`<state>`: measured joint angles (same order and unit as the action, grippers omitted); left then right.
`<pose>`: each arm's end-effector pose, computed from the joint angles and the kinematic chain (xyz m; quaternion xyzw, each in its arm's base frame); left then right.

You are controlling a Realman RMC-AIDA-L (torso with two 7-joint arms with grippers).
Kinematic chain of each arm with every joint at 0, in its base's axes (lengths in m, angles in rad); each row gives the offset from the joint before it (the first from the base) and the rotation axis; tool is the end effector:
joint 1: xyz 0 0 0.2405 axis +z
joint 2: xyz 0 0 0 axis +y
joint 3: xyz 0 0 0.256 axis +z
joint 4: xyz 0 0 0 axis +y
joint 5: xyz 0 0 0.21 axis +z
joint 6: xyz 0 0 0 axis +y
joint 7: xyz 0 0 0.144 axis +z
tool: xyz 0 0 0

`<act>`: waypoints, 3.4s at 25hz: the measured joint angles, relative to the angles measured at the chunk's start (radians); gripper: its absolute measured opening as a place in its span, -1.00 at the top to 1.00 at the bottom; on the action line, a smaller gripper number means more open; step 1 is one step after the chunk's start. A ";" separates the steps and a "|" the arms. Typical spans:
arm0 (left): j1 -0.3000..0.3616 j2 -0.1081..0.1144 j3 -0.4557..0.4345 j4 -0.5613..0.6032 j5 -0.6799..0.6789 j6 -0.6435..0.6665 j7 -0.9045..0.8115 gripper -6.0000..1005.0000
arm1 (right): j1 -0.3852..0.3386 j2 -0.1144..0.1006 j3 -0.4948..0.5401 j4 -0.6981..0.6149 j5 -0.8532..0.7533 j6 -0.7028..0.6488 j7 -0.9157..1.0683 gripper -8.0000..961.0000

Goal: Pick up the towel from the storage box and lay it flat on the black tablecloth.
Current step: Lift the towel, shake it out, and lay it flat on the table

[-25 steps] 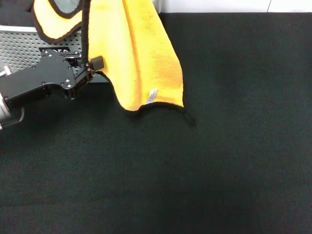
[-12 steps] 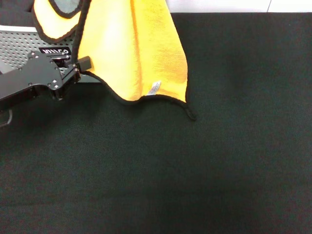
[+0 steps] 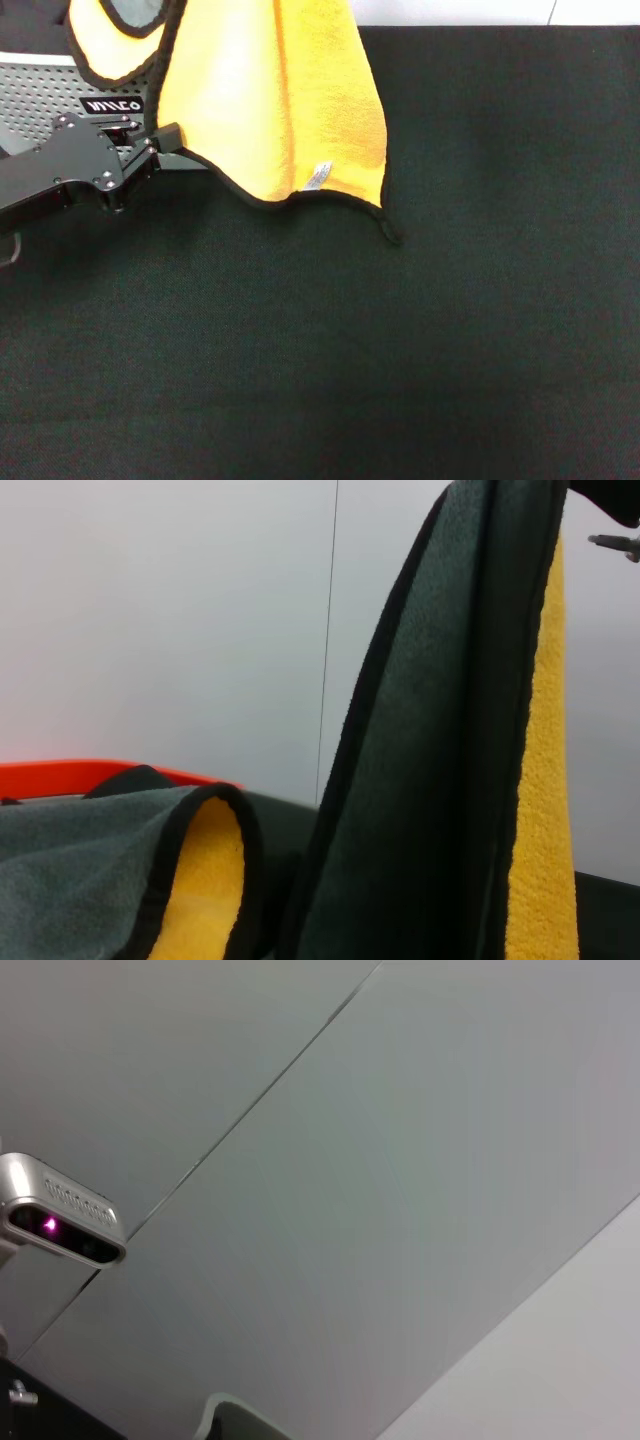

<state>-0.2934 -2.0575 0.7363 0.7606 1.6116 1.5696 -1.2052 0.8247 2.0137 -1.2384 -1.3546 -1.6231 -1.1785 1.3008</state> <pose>-0.2941 0.2989 0.0544 -0.8858 -0.1675 -0.3314 0.2782 -0.0266 0.3936 0.0659 -0.8748 -0.3209 0.2561 0.2573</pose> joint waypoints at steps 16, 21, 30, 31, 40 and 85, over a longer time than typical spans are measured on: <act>0.002 0.001 0.000 0.000 -0.006 0.001 0.000 0.81 | -0.040 0.003 0.002 0.001 0.001 -0.002 0.000 0.97; 0.018 0.005 0.000 0.000 -0.052 0.025 -0.002 0.82 | -0.112 0.005 0.003 0.013 0.003 -0.005 0.021 0.97; 0.041 0.039 -0.001 0.002 -0.219 0.152 -0.016 0.93 | -0.263 0.007 0.026 0.054 0.108 -0.093 0.086 0.97; 0.032 0.042 -0.001 0.004 -0.224 0.157 -0.024 0.93 | -0.271 0.008 0.029 0.055 0.115 -0.096 0.081 0.97; -0.063 0.069 -0.003 0.009 -0.287 0.211 -0.079 0.94 | -0.311 0.012 0.099 0.059 0.189 -0.109 0.033 0.97; -0.037 0.095 -0.087 0.220 0.110 0.347 -0.316 0.94 | -0.361 0.011 -0.033 0.529 0.290 -0.328 -0.093 0.97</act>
<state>-0.3308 -1.9626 0.6497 0.9805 1.7214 1.9162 -1.5209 0.4636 2.0245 -1.2710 -0.8253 -1.3332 -1.5067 1.2082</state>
